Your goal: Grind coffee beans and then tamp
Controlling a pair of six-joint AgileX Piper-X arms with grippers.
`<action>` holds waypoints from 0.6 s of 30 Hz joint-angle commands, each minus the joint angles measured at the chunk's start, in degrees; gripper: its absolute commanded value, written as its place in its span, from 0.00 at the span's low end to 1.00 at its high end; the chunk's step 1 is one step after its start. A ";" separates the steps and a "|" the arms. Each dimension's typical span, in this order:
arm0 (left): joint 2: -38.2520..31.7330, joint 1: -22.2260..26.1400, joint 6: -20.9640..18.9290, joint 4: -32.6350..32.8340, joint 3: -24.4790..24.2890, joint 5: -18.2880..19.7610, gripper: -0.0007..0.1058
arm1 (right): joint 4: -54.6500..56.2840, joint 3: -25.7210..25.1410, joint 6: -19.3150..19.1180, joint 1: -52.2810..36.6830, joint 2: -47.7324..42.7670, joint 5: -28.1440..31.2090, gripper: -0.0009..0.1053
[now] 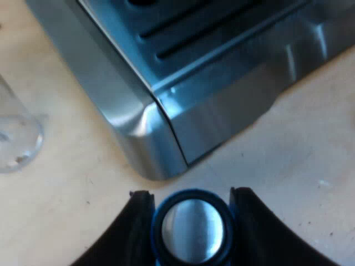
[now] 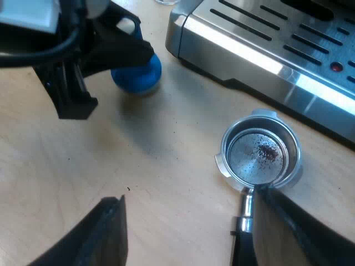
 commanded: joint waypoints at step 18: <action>-29.16 -0.24 -0.12 20.61 -0.01 3.83 0.08 | 4.57 -0.40 -0.26 -6.19 -5.88 -0.13 0.50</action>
